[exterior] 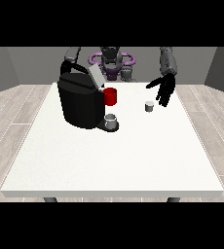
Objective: Insert the coffee pod into the coffee machine and close the lid
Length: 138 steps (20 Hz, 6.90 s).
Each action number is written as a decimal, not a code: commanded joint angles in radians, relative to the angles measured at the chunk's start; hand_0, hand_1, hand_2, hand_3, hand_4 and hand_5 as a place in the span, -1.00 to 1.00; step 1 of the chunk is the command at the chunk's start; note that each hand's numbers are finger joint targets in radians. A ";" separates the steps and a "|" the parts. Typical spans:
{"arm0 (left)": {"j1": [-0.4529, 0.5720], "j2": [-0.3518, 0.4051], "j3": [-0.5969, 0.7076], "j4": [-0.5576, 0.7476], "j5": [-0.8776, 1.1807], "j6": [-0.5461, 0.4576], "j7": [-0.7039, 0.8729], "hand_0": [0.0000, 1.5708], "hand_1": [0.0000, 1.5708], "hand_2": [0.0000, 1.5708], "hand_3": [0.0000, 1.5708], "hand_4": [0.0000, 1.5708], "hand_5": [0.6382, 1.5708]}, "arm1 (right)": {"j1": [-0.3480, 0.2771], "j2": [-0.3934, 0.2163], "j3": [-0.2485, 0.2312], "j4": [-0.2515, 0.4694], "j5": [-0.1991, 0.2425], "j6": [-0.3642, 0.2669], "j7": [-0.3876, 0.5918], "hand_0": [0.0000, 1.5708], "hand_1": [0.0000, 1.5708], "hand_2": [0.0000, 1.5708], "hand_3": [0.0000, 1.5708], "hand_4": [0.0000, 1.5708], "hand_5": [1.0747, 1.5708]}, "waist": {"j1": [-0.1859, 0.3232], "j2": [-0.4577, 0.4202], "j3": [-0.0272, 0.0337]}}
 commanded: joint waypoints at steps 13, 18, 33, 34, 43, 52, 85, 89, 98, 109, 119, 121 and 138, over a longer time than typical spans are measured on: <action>-0.139 -0.051 -0.087 0.258 -0.295 0.236 -0.145 0.13 0.13 0.23 0.04 -0.51 1.00 | -0.094 0.009 -0.016 0.079 -0.008 -0.009 0.094 -1.00 -1.00 -1.00 -1.00 -1.00 1.00 | 0.025 0.028 -0.0001; -0.188 -0.032 -0.101 0.328 -0.364 0.251 -0.169 0.18 0.18 0.29 0.08 -0.47 1.00 | -0.074 0.006 -0.007 0.140 0.010 -0.003 0.013 -1.00 -1.00 -1.00 -1.00 -1.00 1.00 | 0.016 0.048 0.0001; -0.257 -0.072 -0.165 0.449 -0.536 0.225 -0.150 0.32 0.32 0.43 0.28 -0.50 1.00 | -0.085 -0.001 -0.084 0.320 -0.062 0.022 -0.128 -1.00 -1.00 -1.00 -1.00 -1.00 1.00 | 0.037 0.023 0.0004; -0.242 -0.072 -0.151 0.495 -0.533 0.238 -0.189 0.43 0.43 0.53 0.39 -0.50 1.00 | -0.058 0.020 -0.040 0.250 -0.046 0.017 -0.034 -1.00 -1.00 -1.00 -1.00 -1.00 1.00 | 0.019 -0.015 0.0000; -0.337 -0.140 -0.102 0.452 -0.445 0.063 -0.170 0.84 0.84 0.82 0.72 -0.33 1.00 | -0.088 0.008 -0.062 0.343 0.008 -0.038 0.016 -1.00 -1.00 -1.00 -1.00 -1.00 1.00 | 0.055 -0.109 0.0005; -0.465 -0.169 -0.116 0.365 -0.445 -0.115 -0.088 0.81 0.81 0.79 0.71 -0.29 1.00 | -0.097 -0.032 -0.101 0.463 0.007 -0.020 -0.044 -1.00 -1.00 -1.00 -1.00 -1.00 1.00 | 0.069 -0.170 0.0009; -0.800 -0.075 0.043 0.451 -0.427 -0.184 0.035 0.54 0.54 0.63 0.58 -0.40 1.00 | -0.262 -0.057 -0.114 0.253 -0.037 0.031 0.080 -1.00 -1.00 -1.00 -1.00 -1.00 1.00 | -0.127 -0.006 0.0004; -0.814 -0.114 0.041 0.450 -0.420 -0.193 0.046 0.51 0.51 0.60 0.56 -0.40 1.00 | -0.244 -0.052 -0.129 0.288 -0.025 0.000 0.038 -1.00 -1.00 -1.00 -1.00 -0.85 1.00 | -0.112 0.003 0.0007; -0.826 -0.151 0.029 0.466 -0.432 -0.193 0.056 0.51 0.51 0.57 0.52 -0.44 1.00 | -0.265 -0.037 -0.136 0.324 0.004 -0.056 0.016 -1.00 -1.00 -1.00 -1.00 -0.81 1.00 | -0.088 0.023 0.0007; -0.875 -0.137 0.039 0.463 -0.449 -0.145 0.035 0.56 0.56 0.61 0.53 -0.52 1.00 | -0.312 -0.042 -0.159 0.338 -0.015 -0.055 -0.005 -1.00 -1.00 -1.00 -1.00 -1.00 1.00 | -0.093 0.072 0.0008; -0.931 -0.103 0.037 0.472 -0.478 -0.139 0.043 0.62 0.62 0.62 0.50 -0.78 1.00 | -0.306 -0.024 -0.129 0.344 -0.002 -0.051 0.001 -1.00 -1.00 -1.00 -1.00 -0.82 1.00 | -0.114 0.062 0.0010; -0.883 -0.045 0.032 0.503 -0.507 -0.108 -0.017 0.54 0.54 0.56 0.44 -1.00 1.00 | -0.289 -0.004 -0.098 0.276 0.012 -0.062 0.036 -1.00 -1.00 -1.00 -1.00 -1.00 1.00 | -0.145 0.076 0.0002; -0.917 -0.064 0.055 0.495 -0.526 -0.007 -0.063 0.59 0.59 0.54 0.22 -1.00 1.00 | -0.328 -0.041 -0.145 0.305 -0.025 -0.037 0.015 -1.00 -1.00 -1.00 -1.00 -1.00 1.00 | -0.153 0.131 0.0007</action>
